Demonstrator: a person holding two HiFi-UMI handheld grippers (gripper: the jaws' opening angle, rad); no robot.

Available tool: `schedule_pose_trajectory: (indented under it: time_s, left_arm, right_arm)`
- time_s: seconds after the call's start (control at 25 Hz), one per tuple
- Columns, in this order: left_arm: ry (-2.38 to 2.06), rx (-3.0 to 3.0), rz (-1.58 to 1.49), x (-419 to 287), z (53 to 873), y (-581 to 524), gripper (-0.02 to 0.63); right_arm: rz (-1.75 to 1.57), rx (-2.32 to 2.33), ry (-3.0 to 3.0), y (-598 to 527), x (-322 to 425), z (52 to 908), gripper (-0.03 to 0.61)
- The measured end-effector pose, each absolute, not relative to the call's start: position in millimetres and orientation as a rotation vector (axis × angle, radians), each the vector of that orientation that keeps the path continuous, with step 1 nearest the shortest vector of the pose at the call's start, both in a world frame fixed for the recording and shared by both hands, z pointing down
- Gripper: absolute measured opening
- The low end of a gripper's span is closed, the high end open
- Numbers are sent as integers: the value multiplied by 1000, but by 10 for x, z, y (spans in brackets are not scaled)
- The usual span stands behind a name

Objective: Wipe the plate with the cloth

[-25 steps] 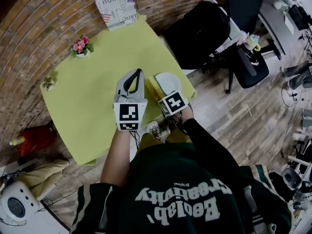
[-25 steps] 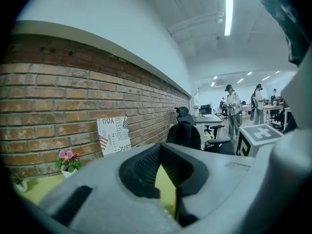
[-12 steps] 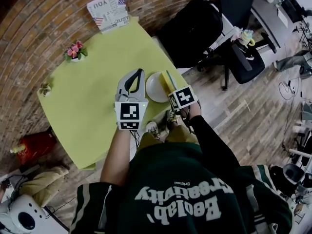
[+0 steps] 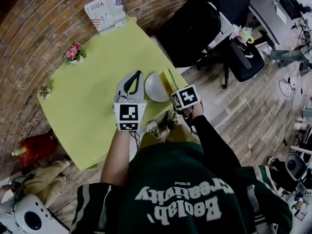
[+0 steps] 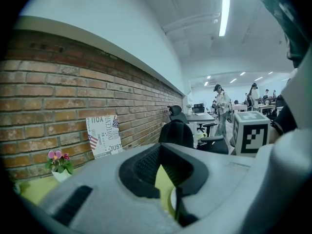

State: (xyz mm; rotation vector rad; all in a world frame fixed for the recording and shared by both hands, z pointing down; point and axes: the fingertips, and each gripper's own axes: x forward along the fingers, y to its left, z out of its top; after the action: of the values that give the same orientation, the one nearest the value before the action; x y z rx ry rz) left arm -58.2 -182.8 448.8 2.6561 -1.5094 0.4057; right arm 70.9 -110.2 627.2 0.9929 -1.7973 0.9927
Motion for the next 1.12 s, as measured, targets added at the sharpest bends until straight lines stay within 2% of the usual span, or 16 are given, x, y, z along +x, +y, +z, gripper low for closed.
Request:
schedule_pose_trajectory:
  time_s: [0.48,1.12]
  left_arm:
    - [-1524,2643,429,-648,4514,-1758,5]
    - [-1544,2639,417,-651,4477,-1794,5]
  right_arm:
    - [925,730,-1871,-697,-97,6321,132]
    - [924,830,-1790,-751,454,6390,132]
